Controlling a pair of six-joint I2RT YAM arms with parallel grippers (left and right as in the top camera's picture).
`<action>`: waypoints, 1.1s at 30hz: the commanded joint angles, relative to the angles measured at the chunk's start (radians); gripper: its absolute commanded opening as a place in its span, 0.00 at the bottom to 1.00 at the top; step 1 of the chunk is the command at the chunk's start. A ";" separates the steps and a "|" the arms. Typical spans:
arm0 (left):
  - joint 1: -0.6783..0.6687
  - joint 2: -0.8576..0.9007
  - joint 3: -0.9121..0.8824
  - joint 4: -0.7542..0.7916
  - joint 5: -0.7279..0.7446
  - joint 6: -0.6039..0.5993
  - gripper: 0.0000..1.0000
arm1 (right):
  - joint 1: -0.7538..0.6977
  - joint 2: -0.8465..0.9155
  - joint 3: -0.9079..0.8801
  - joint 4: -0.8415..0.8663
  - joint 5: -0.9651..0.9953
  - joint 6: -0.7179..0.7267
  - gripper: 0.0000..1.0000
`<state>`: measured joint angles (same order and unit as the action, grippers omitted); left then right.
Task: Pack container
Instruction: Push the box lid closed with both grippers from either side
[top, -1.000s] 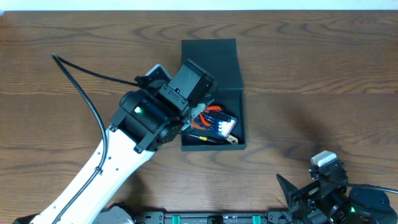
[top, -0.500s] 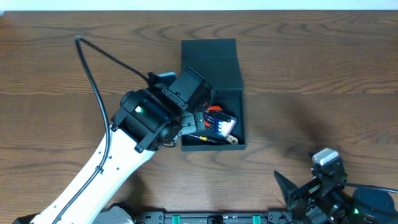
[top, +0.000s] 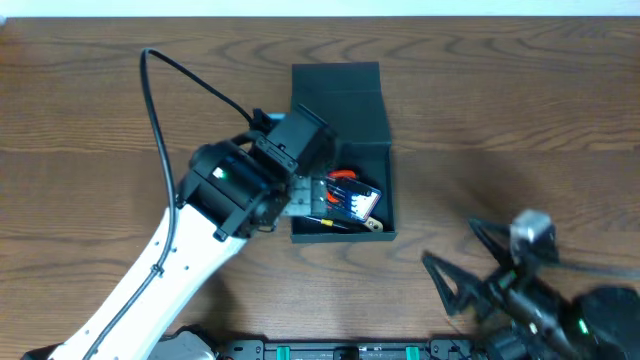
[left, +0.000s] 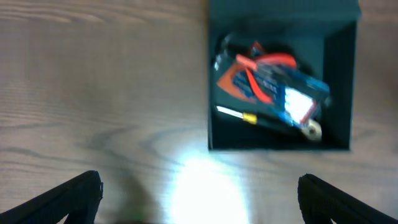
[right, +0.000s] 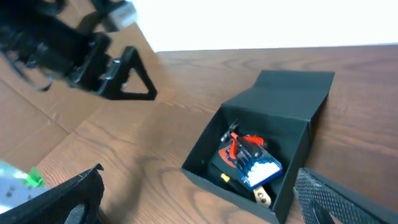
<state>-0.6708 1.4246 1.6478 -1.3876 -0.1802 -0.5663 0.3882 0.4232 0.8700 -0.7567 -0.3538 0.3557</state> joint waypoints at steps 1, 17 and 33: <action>0.114 -0.003 0.005 0.043 0.016 0.056 0.98 | -0.013 0.204 0.069 0.015 0.016 0.039 0.99; 0.649 0.225 0.005 0.435 0.394 0.153 0.20 | -0.229 1.142 0.511 0.020 -0.051 0.010 0.52; 0.731 0.640 0.005 0.512 0.771 0.076 0.06 | -0.247 1.465 0.517 0.145 -0.048 0.105 0.01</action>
<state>0.0582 2.0235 1.6478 -0.8883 0.4629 -0.4465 0.1532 1.8393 1.3628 -0.6155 -0.3935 0.4194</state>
